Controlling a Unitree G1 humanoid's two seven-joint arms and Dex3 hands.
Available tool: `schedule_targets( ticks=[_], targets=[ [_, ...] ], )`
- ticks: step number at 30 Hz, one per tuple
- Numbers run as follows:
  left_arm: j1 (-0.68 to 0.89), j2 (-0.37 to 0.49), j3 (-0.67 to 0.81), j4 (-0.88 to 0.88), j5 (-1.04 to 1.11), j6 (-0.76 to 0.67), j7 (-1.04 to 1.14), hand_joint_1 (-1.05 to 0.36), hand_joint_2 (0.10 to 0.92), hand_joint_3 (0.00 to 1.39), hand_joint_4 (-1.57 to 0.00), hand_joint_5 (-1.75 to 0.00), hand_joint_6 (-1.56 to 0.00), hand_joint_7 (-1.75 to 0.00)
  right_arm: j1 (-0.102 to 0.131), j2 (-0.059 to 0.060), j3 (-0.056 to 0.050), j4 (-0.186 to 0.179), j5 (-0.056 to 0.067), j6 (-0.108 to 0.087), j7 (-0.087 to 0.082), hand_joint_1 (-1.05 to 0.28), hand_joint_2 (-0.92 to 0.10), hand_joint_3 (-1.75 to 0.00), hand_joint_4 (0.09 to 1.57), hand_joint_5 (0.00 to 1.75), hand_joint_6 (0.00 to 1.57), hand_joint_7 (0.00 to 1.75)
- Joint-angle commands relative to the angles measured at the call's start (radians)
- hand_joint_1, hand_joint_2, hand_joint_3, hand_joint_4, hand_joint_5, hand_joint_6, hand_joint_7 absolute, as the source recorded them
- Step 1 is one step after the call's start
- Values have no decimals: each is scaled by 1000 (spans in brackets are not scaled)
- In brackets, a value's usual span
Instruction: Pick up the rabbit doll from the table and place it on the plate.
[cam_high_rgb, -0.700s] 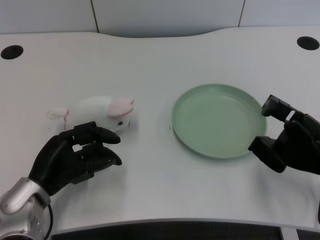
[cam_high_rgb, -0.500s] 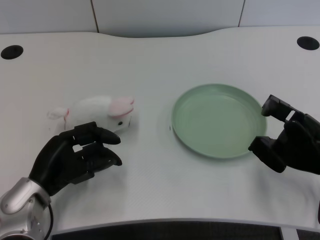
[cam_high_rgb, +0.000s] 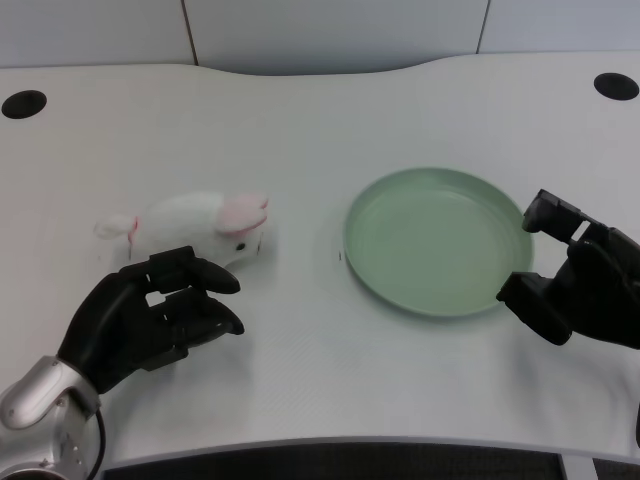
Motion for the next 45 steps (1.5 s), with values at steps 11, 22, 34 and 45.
schedule_targets(
  ticks=[11, 22, 34, 45],
  targets=[
    [-13, 17, -25, -77, 50, -117, 72, -618, 920, 66, -674, -902, -784, -578, -5, -23, 2, -5, -5, -4, -3, -651, -913, -7, 1037, 1746, 823, 1746],
    [-84, 90, -94, -198, 135, -212, 151, -717, 921, 145, -668, -578, -792, -209, -10, -23, 2, 0, -4, 3, 3, -646, -920, -15, 1032, 1746, 829, 1746],
    [-224, 180, -179, -49, 357, -476, 338, -883, 921, 337, -438, -55, -438, 0, -8, -24, 0, -5, -2, -8, -1, -636, -920, -18, 1027, 1746, 808, 1746],
    [-373, 246, -380, 123, 706, -399, 743, -1010, 921, 417, -198, 0, -282, 0, -8, -21, -5, -3, 4, 3, 6, -620, -915, -23, 1025, 1746, 794, 1729]
  ],
)
